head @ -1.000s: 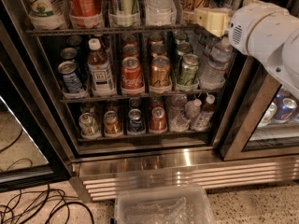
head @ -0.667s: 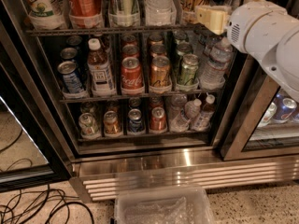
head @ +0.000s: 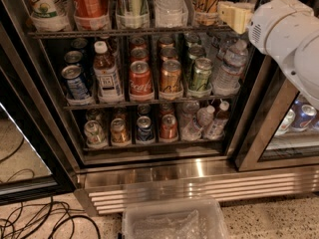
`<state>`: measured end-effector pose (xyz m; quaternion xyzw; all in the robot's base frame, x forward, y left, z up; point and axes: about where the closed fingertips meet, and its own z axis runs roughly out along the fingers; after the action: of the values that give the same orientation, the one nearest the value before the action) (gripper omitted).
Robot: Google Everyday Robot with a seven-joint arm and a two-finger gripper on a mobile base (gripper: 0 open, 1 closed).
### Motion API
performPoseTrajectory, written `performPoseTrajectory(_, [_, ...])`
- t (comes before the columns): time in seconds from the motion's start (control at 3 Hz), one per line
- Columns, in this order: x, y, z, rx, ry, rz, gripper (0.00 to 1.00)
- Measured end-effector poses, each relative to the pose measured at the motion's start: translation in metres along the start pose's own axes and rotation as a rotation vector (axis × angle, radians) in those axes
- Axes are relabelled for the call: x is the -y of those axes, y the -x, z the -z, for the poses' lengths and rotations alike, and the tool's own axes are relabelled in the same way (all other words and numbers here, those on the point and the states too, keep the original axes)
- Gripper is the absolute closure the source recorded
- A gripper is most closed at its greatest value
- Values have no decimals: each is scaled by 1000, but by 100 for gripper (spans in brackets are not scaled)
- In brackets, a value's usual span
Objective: Pick redbull can from top shelf of fridge
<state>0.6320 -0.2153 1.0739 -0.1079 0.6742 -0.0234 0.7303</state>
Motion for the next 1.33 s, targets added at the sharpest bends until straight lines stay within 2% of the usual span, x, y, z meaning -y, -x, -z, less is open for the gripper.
performPoseTrajectory(0.67, [21,-3,0,10,-60,14,28])
performPoseTrajectory(1.0, [20,0,-14,29,-61,10,34])
performPoseTrajectory(1.33, [17,4,-19,41,-54,8,33])
